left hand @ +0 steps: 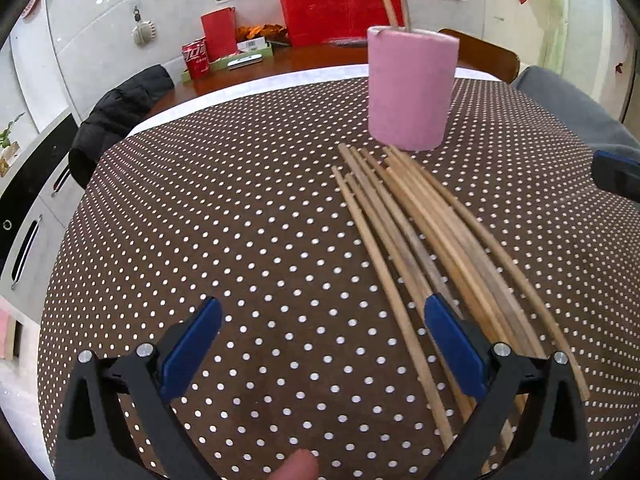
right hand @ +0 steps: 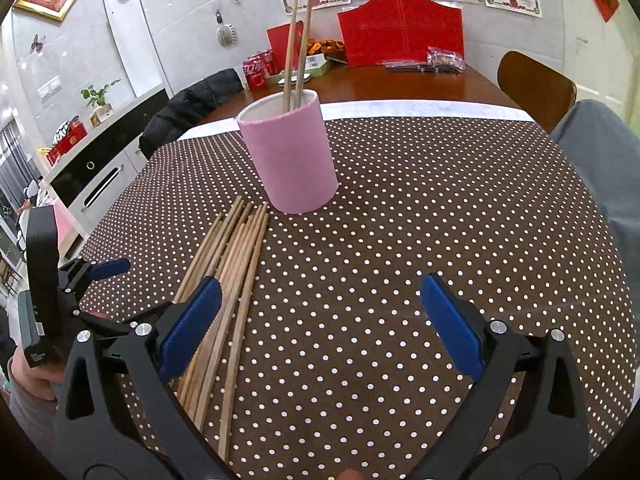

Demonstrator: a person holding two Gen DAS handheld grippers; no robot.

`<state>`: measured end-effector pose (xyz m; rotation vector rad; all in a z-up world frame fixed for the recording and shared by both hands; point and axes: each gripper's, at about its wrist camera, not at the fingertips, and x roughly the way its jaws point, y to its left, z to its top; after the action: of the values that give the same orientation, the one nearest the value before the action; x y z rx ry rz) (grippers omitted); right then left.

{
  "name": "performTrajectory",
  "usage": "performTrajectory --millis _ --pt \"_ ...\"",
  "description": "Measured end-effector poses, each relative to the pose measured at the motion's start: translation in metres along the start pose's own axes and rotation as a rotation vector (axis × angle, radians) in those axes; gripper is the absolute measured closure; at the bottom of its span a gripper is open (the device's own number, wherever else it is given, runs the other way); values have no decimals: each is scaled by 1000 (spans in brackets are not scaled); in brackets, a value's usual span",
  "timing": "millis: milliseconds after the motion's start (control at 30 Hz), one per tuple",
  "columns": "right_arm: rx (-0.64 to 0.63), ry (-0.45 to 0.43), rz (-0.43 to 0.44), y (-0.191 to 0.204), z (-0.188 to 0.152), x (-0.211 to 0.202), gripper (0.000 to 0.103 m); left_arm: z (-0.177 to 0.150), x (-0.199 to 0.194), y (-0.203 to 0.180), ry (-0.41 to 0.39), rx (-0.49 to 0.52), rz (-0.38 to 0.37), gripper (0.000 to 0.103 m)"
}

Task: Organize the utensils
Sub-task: 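Move the right gripper back down to the chopstick pile, then grasp another chopstick with the right gripper and lift it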

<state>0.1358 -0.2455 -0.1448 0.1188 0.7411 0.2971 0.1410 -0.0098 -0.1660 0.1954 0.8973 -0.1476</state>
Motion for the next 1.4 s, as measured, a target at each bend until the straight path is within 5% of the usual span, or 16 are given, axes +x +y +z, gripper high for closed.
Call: performTrajectory --millis 733,967,1333,1400 --pt "-270 181 -156 52 -35 62 6 5 16 17 43 -84 -18 4" --pt "-209 182 -117 46 -28 64 41 5 17 16 43 -81 -14 4" --pt "-229 249 -91 60 10 105 44 42 41 13 102 -25 24 4" --pt "-234 235 -91 62 10 106 53 46 45 16 109 -49 6 4"
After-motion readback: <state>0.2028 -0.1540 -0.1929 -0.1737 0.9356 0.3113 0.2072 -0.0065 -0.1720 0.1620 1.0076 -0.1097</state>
